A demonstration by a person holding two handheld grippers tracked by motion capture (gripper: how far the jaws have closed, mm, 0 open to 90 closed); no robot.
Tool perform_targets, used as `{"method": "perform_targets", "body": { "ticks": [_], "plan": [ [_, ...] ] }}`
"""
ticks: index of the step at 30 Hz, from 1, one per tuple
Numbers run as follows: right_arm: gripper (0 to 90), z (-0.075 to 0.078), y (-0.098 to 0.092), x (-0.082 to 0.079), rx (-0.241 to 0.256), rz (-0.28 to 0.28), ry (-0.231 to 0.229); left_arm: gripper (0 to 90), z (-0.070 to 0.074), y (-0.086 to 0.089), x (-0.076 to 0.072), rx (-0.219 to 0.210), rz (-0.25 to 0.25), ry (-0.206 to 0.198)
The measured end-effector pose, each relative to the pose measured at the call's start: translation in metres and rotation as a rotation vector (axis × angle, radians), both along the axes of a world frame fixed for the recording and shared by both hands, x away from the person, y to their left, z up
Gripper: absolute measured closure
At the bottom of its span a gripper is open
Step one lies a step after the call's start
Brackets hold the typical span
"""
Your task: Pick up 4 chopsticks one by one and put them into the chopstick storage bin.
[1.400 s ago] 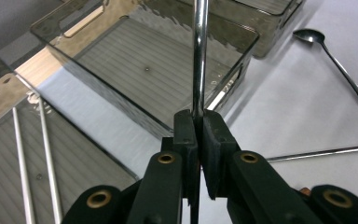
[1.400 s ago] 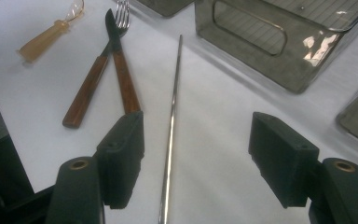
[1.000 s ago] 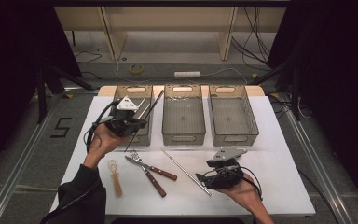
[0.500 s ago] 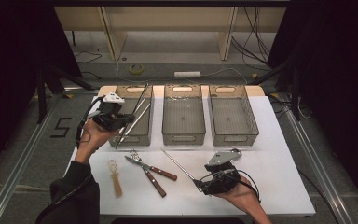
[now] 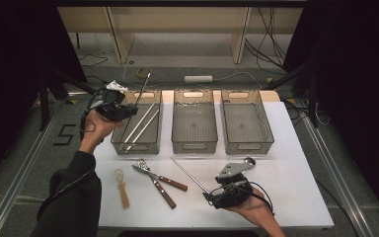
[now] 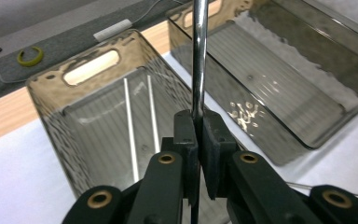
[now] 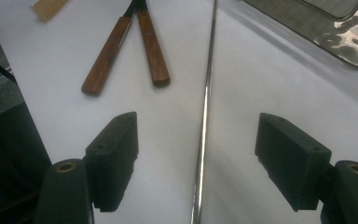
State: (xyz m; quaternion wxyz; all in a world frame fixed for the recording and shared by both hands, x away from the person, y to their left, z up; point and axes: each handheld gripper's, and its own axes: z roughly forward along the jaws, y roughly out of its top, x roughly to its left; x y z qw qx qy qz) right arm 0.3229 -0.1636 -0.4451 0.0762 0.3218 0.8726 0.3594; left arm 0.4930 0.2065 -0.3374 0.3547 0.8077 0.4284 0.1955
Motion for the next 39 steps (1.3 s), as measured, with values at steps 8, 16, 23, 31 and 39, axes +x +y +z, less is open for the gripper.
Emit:
{"method": "perform_targets", "body": {
  "ticks": [8,16,23,31,39],
  "plan": [
    [31.0,-0.001,0.001,0.0,-0.001,0.009,0.0,84.7,-0.013,0.008,0.018,0.005,0.055,0.011],
    [31.3,-0.001,0.001,-0.001,0.002,0.004,0.002,84.6,-0.028,0.012,0.025,0.018,0.09,0.0],
    [31.6,-0.001,0.001,-0.001,0.001,0.007,0.003,84.5,-0.043,0.013,0.025,0.014,0.093,0.008],
    [32.0,-0.001,0.001,-0.001,-0.006,0.011,-0.001,84.3,-0.057,0.009,0.027,0.039,0.094,0.019],
    [32.1,-0.002,0.001,-0.001,-0.007,0.012,0.0,83.6,-0.069,0.01,0.027,0.033,0.111,0.04]
  ]
}}
